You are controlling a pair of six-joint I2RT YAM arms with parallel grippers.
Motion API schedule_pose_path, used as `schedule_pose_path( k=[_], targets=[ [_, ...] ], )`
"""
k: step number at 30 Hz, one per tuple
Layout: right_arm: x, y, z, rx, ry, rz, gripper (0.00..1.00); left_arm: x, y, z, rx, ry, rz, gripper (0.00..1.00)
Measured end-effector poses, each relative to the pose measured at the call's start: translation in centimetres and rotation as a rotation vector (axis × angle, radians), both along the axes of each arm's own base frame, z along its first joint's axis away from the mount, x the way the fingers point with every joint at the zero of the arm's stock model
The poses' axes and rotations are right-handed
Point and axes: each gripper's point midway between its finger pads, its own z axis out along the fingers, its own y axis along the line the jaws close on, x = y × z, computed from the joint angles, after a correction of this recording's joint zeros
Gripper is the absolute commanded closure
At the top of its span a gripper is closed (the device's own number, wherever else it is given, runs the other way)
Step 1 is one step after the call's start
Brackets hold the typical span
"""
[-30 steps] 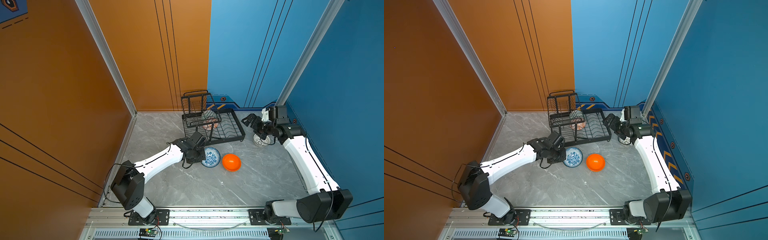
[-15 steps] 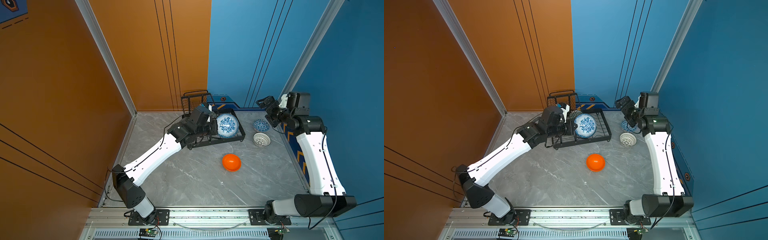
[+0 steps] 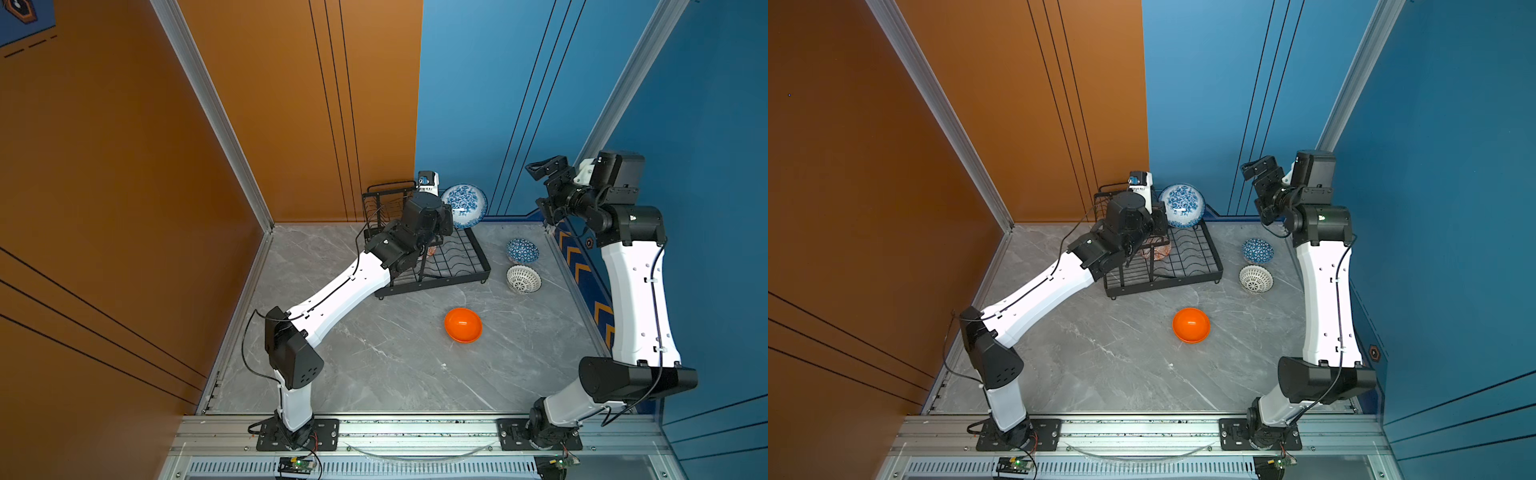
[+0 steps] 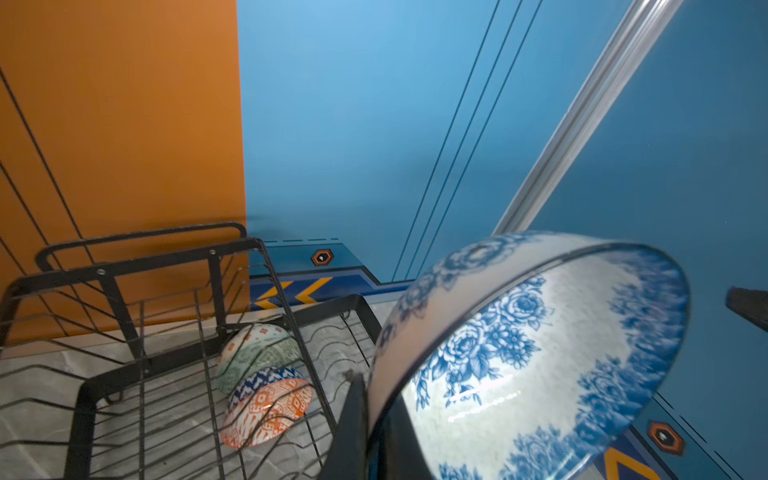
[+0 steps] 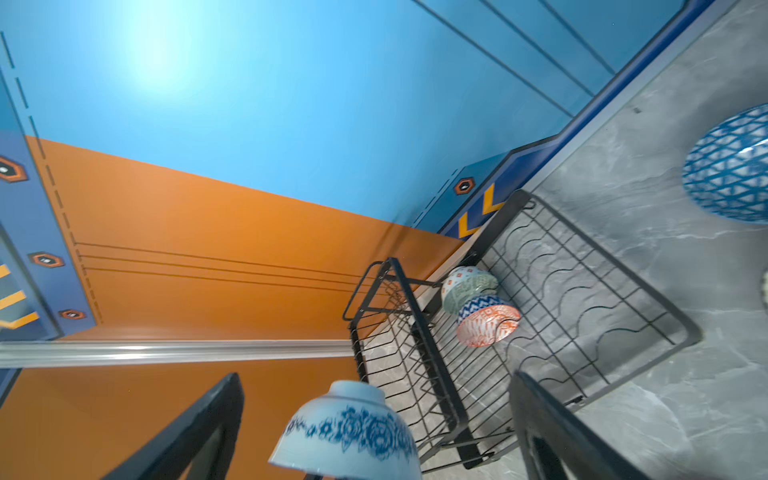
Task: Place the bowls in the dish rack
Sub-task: 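Lift the floral bowl high with left gripper while right gripper rises toward it, then bring the right gripper to the floral bowl rim held by the left gripper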
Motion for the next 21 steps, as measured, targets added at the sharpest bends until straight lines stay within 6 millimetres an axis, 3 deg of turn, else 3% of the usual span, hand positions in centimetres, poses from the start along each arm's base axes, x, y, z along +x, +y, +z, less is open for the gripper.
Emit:
schedule_pose_path(
  k=[9, 18, 21],
  targets=[
    [2.7, 8.8, 1.7, 0.180, -0.039, 0.171, 0.00, 3.5, 2.4, 2.9, 0.050, -0.227, 0.198, 1.00],
    [5.5, 13.6, 1.6, 0.331, -0.037, 0.223, 0.03, 4.9, 3.9, 3.7, 0.075, -0.316, 0.299, 1.00],
    [6.2, 14.8, 1.3, 0.371, -0.033, 0.234, 0.12, 4.9, 4.5, 4.4, 0.063, -0.339, 0.320, 1.00]
  ],
)
